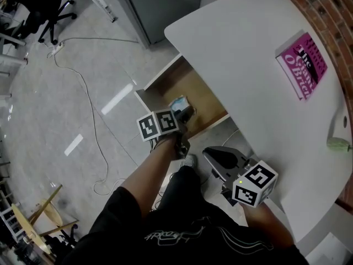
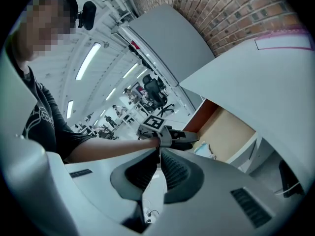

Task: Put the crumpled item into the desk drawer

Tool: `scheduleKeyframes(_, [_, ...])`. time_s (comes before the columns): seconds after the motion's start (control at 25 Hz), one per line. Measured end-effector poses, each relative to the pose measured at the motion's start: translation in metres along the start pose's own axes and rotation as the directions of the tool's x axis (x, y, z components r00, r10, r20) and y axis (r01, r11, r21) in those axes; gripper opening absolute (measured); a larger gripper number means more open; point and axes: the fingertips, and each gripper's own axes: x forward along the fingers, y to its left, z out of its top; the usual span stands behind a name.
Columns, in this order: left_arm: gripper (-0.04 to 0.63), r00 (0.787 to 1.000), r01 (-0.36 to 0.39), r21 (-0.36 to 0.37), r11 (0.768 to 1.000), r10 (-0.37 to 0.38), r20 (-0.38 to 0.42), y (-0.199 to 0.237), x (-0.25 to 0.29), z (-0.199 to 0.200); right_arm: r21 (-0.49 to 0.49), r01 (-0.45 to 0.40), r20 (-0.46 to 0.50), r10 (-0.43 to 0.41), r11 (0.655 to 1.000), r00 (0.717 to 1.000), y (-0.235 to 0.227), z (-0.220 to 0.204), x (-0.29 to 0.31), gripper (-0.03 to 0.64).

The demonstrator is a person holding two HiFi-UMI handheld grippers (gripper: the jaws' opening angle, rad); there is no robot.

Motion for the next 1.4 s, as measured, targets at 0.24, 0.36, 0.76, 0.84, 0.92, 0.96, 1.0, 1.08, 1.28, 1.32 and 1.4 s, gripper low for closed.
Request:
scheduleKeyframes(0.24, [0.198,0.994,0.099,0.130,0.987,-0.105,0.042,-0.043,-0.068,-0.009,-0.074,-0.038,0.019,0.040,0.996,0.999,0.032,0.013,-0.021,0.055])
scheduleKeyframes(0.36, [0.170,0.987,0.133,0.235,0.963,-0.151,0.058,-0.074,-0.110,-0.023,-0.106,-0.054,0.041,0.059,0.993,0.997,0.056,0.020,-0.041,0.054])
scheduleKeyframes(0.76, [0.113,0.972,0.125,0.535,0.835,-0.211,0.102,-0.171,-0.241,-0.117,-0.216,-0.094,0.135,0.125,0.972,0.983,0.130,0.016,-0.136,0.054])
scheduleKeyframes(0.84, [0.095,0.972,0.116,0.573,0.811,-0.212,0.104,-0.187,-0.265,-0.139,-0.228,-0.096,0.153,0.133,0.969,0.979,0.145,0.012,-0.161,0.054])
scheduleKeyframes(0.92, [0.081,0.963,0.131,0.612,0.780,-0.247,0.107,-0.211,-0.292,-0.159,-0.234,-0.092,0.177,0.135,0.968,0.975,0.163,0.008,-0.185,0.054])
scheduleKeyframes(0.96, [0.078,0.956,0.142,0.633,0.761,-0.270,0.110,-0.224,-0.306,-0.169,-0.238,-0.089,0.193,0.137,0.967,0.972,0.172,0.007,-0.197,0.054])
scheduleKeyframes(1.0, [0.077,0.950,0.152,0.653,0.742,-0.293,0.113,-0.237,-0.320,-0.179,-0.246,-0.088,0.208,0.141,0.965,0.968,0.181,0.006,-0.208,0.054])
scheduleKeyframes(1.08, [0.070,0.939,0.157,0.690,0.707,-0.324,0.118,-0.258,-0.346,-0.199,-0.272,-0.091,0.229,0.156,0.958,0.961,0.199,0.005,-0.230,0.054])
scheduleKeyframes(1.28, [0.048,0.908,0.154,0.774,0.614,-0.398,0.135,-0.311,-0.402,-0.241,-0.339,-0.120,0.277,0.221,0.933,0.935,0.247,0.013,-0.278,0.054])
scheduleKeyframes(1.32, [0.046,0.897,0.156,0.792,0.590,-0.419,0.136,-0.324,-0.413,-0.246,-0.360,-0.122,0.286,0.234,0.925,0.929,0.257,0.017,-0.287,0.054])
scheduleKeyframes(1.4, [0.041,0.880,0.150,0.823,0.547,-0.454,0.141,-0.346,-0.434,-0.255,-0.406,-0.116,0.298,0.251,0.906,0.921,0.276,0.025,-0.302,0.054])
